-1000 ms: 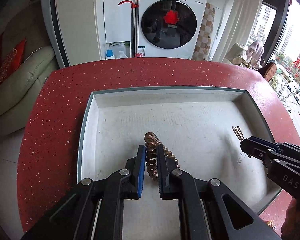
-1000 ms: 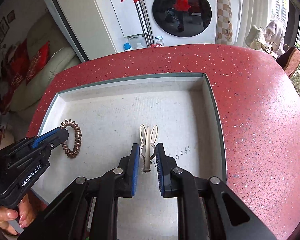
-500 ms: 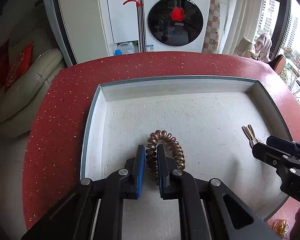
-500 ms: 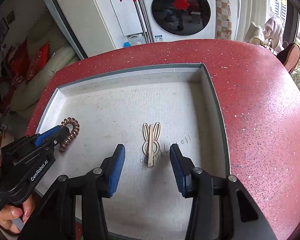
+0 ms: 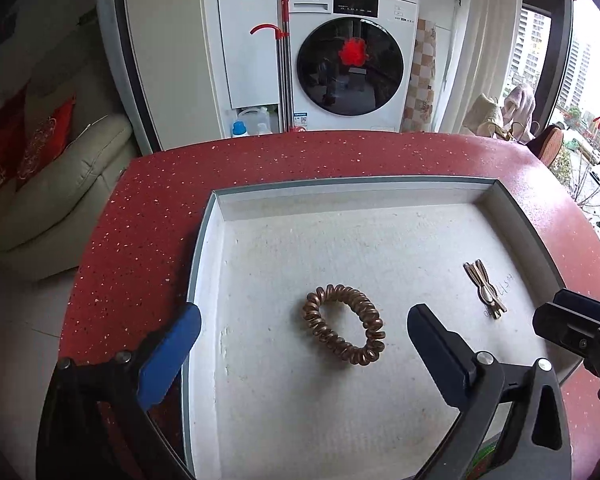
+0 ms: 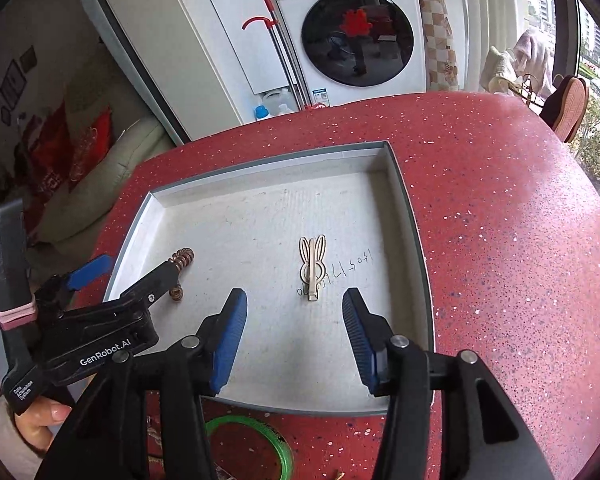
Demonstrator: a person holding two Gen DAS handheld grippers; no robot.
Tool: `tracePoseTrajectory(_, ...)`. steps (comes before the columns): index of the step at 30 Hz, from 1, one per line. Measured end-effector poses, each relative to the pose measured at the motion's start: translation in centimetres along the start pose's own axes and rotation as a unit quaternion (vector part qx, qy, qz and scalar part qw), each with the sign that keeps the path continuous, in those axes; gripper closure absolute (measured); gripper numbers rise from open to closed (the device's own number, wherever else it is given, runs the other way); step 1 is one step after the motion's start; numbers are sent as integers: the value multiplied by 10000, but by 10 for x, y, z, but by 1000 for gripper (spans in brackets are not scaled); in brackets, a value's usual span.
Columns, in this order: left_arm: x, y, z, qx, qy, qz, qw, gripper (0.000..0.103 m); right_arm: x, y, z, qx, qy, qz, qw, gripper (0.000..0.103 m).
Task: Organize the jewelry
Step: 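Open the right tool to drop the bunny clip while the left tool releases the hair tie into the tray, then move the left tool to the black claw clip while the right tool reaches the silver heart charm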
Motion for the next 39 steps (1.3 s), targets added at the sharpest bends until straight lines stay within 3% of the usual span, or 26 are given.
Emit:
tracePoseTrajectory(2,2,2,13,-195,-9,-2,9998,0,2,4,6,-24,-53,0,10000,47)
tracePoseTrajectory(6,11,8,42,-379,173,58,9991,0,8,14,26,-181,-192,-3,9997,29)
tracePoseTrajectory(8,17,15,55,-381,318,88,9987,0,10,20,38,-316,-268,-61,9991,20)
tracePoseTrajectory(11,23,30,70,-267,601,143,9977,0,8,31,55,-501,-428,-205,9976,17)
tracePoseTrajectory(14,25,51,84,-181,600,26,9980,0,5,45,68,-616,-574,-329,9959,0)
tracePoseTrajectory(18,31,82,103,-226,516,89,9984,0,3,67,78,-541,-702,-410,9952,0)
tracePoseTrajectory(22,35,108,118,-270,444,131,9986,0,0,91,76,-79,-741,-457,9962,0)
tracePoseTrajectory(31,17,150,130,-166,614,-357,9973,0,-28,138,78,185,36,-501,9986,0)
tracePoseTrajectory(39,1,170,122,128,710,-399,9966,0,-48,153,78,289,560,-588,9963,0)
Point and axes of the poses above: each gripper's, at about its wrist camera, not at the fingertips, and z roughly against the way its jaws point, x to its left, y to its underside, the point moved 1 cm from there along -z, roughly the way its jaws point, and after that the axes turned 2 degrees about -y, right-handed, at the moved point
